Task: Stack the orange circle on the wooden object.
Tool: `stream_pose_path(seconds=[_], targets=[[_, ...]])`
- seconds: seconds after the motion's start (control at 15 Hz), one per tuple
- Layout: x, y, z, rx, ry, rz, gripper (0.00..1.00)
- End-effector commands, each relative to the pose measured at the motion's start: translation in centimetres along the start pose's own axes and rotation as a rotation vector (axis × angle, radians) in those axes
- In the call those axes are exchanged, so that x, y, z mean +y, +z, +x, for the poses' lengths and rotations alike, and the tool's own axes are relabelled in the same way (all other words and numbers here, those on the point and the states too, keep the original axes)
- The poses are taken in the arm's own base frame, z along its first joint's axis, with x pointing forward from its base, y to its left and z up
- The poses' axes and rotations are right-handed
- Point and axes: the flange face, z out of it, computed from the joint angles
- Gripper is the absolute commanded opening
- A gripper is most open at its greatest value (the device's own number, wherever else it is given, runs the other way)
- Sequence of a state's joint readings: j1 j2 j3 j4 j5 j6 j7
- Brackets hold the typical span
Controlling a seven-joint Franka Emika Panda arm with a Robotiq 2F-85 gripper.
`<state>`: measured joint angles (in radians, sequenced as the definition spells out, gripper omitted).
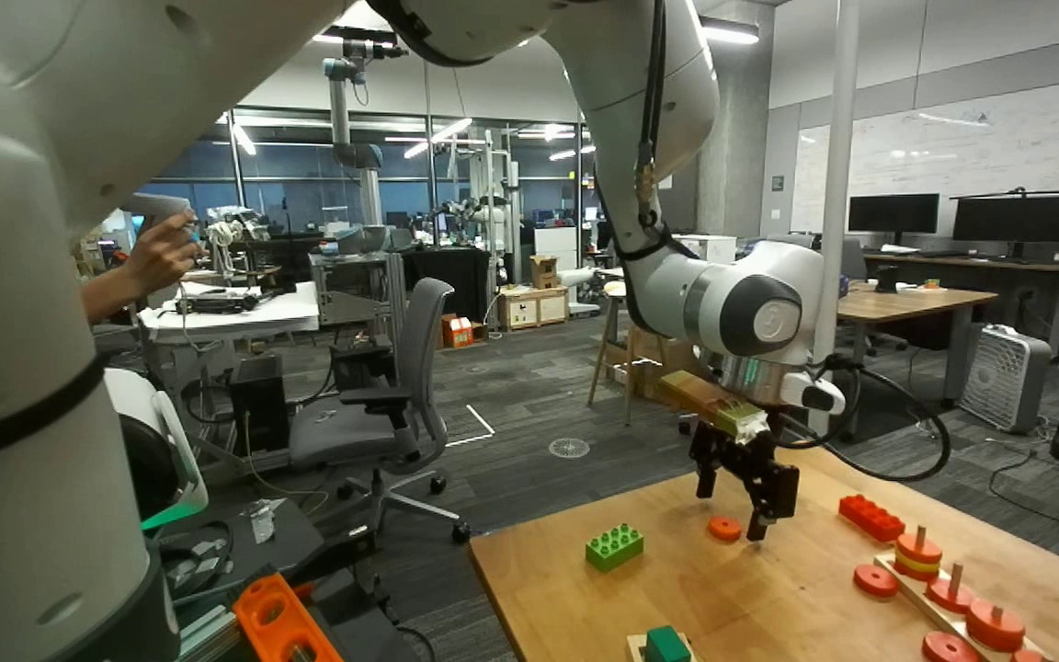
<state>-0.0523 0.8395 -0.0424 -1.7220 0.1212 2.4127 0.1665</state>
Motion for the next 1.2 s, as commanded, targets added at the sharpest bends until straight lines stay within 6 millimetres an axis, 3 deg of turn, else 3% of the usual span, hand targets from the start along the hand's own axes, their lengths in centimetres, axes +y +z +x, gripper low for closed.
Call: stream_pose_path(seconds=[0.0, 1.13], targets=[[0.1, -0.4, 0.7, 0.007, -0.009, -0.009, 1.0], [1.1, -0.9, -1.1, -0.021, 0.04, 0.04, 1.0]])
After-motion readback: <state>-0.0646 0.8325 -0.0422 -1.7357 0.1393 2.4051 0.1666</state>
